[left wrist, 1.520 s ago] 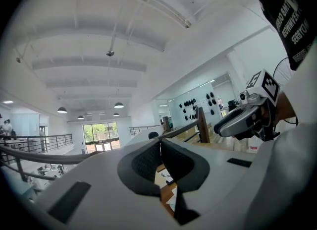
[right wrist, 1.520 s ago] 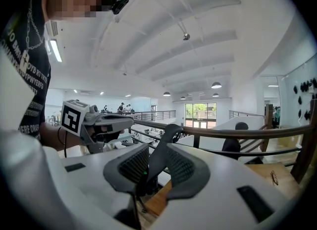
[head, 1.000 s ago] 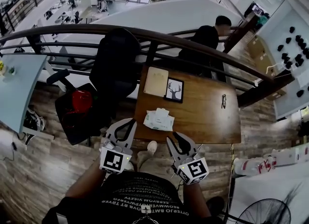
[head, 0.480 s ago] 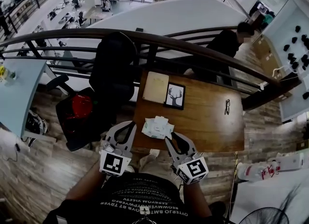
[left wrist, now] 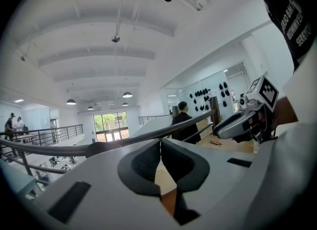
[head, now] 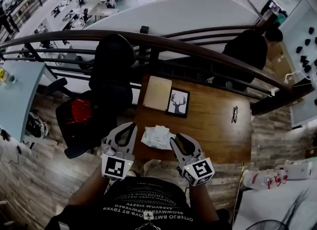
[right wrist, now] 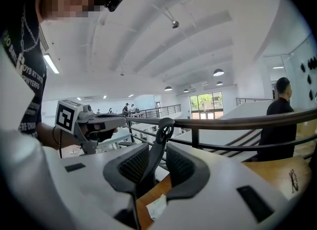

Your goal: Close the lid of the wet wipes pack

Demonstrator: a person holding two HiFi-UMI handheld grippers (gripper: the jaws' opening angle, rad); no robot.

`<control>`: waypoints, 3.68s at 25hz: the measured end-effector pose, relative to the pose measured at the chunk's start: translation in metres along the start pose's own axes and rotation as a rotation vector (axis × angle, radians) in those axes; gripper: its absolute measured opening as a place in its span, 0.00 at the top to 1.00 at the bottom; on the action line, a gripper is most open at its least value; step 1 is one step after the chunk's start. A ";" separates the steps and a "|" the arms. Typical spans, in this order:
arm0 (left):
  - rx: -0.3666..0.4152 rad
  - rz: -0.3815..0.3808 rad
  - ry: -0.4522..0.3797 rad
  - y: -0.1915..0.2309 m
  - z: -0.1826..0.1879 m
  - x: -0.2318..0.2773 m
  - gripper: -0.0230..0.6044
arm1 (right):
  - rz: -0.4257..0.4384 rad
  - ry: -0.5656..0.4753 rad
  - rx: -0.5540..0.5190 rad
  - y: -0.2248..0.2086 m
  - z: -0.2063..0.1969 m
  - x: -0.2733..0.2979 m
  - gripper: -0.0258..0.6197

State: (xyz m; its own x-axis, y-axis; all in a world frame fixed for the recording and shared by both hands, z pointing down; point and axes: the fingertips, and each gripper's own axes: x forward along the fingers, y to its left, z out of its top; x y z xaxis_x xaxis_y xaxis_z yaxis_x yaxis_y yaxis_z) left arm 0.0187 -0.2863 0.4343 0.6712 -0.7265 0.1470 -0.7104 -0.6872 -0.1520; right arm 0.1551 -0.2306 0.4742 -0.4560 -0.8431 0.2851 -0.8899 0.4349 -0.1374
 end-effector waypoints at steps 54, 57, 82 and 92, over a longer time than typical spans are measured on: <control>-0.061 0.041 0.259 -0.011 -0.084 0.058 0.92 | 0.125 0.560 0.254 -0.104 -0.299 0.138 0.69; -0.075 0.054 0.266 -0.010 -0.083 0.046 0.92 | 0.125 0.556 0.267 -0.098 -0.300 0.134 0.69; -0.035 0.049 0.225 -0.003 -0.071 -0.039 0.92 | 0.041 0.470 0.231 -0.059 -0.293 0.099 0.69; -0.037 0.054 0.209 -0.001 -0.067 -0.053 0.92 | 0.100 0.462 0.207 -0.037 -0.289 0.092 0.66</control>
State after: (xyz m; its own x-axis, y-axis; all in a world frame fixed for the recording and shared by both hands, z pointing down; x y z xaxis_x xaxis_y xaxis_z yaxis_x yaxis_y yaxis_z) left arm -0.0306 -0.2471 0.4919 0.5761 -0.7432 0.3401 -0.7540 -0.6439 -0.1298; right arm 0.1480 -0.2329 0.7795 -0.5296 -0.5526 0.6436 -0.8463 0.3955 -0.3569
